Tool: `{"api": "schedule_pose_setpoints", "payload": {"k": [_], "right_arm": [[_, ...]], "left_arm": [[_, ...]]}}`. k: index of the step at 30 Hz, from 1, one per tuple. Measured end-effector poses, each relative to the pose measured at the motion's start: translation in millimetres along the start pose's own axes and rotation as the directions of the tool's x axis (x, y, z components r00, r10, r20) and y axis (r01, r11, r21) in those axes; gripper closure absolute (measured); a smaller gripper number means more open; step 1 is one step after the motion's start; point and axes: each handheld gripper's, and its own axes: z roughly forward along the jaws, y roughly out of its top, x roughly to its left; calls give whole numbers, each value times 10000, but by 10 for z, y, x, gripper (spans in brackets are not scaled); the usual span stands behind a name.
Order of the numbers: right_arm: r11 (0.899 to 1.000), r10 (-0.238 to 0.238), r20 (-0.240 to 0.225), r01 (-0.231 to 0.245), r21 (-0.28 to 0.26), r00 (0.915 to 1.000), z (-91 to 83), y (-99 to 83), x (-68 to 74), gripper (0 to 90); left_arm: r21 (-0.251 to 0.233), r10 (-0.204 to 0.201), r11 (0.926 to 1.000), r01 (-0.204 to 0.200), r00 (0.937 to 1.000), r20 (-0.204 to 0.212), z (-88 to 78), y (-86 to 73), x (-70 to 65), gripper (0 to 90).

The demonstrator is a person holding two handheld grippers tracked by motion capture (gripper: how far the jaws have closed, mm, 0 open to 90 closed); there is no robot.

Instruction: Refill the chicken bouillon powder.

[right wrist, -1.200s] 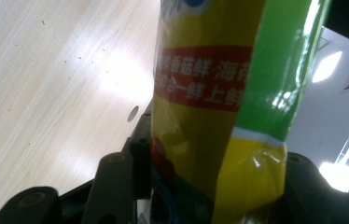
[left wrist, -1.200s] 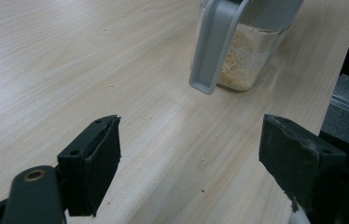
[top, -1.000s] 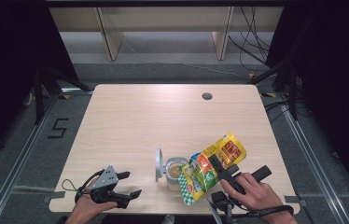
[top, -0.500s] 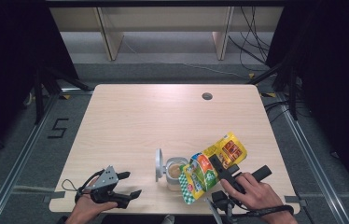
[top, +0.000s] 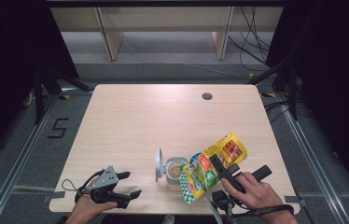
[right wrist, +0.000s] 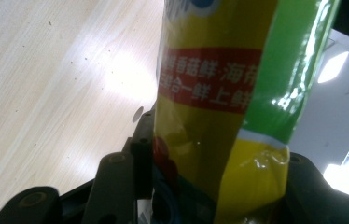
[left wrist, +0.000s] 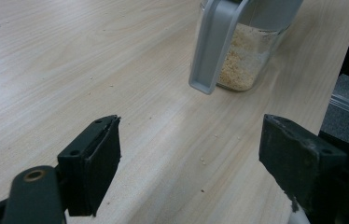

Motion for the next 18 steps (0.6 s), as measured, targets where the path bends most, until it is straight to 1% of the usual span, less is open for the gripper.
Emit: {"api": "schedule_pose_setpoints", "payload": {"k": [12,14,15,16,17,18], "right_arm": [[10000,-11,70,11,48,10000,-10,-20,-13,588],[9999,-31,48,31,99,10000,-19,-26,-17,588],[9999,-74,78,73,105,9999,-19,-27,-17,588],[9999,-107,84,106,91,9999,-18,-28,-23,588],[9999,-106,74,105,89,9999,-18,-29,-24,588],[9999,-141,100,140,90,9999,-18,-30,-25,588]], "left_arm": [[2,-10,10000,10,10000,7,3,0,0,203],[70,0,10000,-1,10000,42,0,2,2,203],[64,-255,9997,254,9997,35,3,-3,-12,203],[59,-295,9995,295,9996,44,5,-4,-13,203],[67,-235,9997,235,9997,34,2,-3,-11,203],[67,19,10000,-19,10000,43,0,2,3,203]]}}
